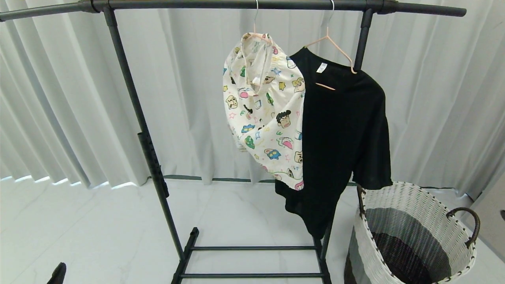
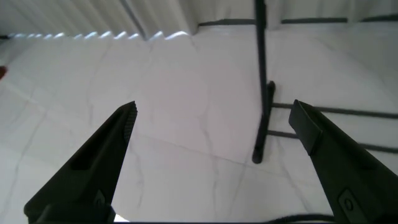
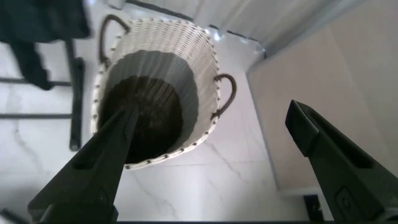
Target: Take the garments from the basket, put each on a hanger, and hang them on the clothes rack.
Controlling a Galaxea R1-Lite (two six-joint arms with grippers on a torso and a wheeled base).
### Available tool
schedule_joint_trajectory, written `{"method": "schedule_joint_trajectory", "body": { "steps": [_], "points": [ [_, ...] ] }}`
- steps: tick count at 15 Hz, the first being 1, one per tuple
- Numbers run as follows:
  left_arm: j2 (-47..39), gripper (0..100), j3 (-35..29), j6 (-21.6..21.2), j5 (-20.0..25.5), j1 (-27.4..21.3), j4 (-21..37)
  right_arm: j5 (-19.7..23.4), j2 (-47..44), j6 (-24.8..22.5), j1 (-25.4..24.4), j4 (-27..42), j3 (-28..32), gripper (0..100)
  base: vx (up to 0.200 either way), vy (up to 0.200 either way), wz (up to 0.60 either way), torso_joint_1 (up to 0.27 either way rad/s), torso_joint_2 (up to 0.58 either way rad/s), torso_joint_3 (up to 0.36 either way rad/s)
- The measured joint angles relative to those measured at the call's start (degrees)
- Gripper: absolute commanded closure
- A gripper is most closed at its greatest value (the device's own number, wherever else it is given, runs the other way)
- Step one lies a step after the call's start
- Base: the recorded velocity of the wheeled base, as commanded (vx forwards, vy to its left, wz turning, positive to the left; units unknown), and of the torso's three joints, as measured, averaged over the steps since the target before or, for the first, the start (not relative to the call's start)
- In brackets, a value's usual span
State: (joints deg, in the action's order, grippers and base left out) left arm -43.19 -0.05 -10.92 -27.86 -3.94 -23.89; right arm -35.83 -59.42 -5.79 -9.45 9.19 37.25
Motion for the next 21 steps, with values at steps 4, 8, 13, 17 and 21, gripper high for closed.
{"method": "schedule_joint_trajectory", "body": {
  "steps": [4, 8, 13, 17, 21],
  "points": [
    [14.69, 0, 0.02, -1.01, -4.66, 3.39, 10.76, 0.11, 14.69, -0.45, 7.69, 0.13, -11.52, 0, 0.000, 0.000, 0.00, 0.000, 0.00, 0.000],
    [34.44, 0, -0.59, -3.99, -5.58, 4.10, 21.05, 2.50, 38.63, -2.11, 10.11, 0.11, -23.28, 0, 0.000, 0.000, 0.00, 0.000, 0.00, 0.000],
    [42.14, 0, -0.77, -2.57, -5.80, 4.21, 22.02, 4.22, 56.39, -1.84, 9.69, -4.88, -33.93, 0, 0.000, 0.000, 0.00, 0.000, 0.00, 0.000],
    [43.09, 0, -0.63, 2.04, 11.76, 4.18, 22.02, 7.78, 59.01, -0.80, 9.61, -5.29, -34.80, 0, 0.000, 0.000, 0.00, 0.000, 0.00, 0.000],
    [43.03, 0, -0.05, 9.59, 25.41, 4.07, 23.56, 13.99, 59.31, 6.83, 9.61, -9.62, -36.85, 0, 0.000, 0.000, 0.00, 0.000, 0.00, 0.000]
  ]
}}
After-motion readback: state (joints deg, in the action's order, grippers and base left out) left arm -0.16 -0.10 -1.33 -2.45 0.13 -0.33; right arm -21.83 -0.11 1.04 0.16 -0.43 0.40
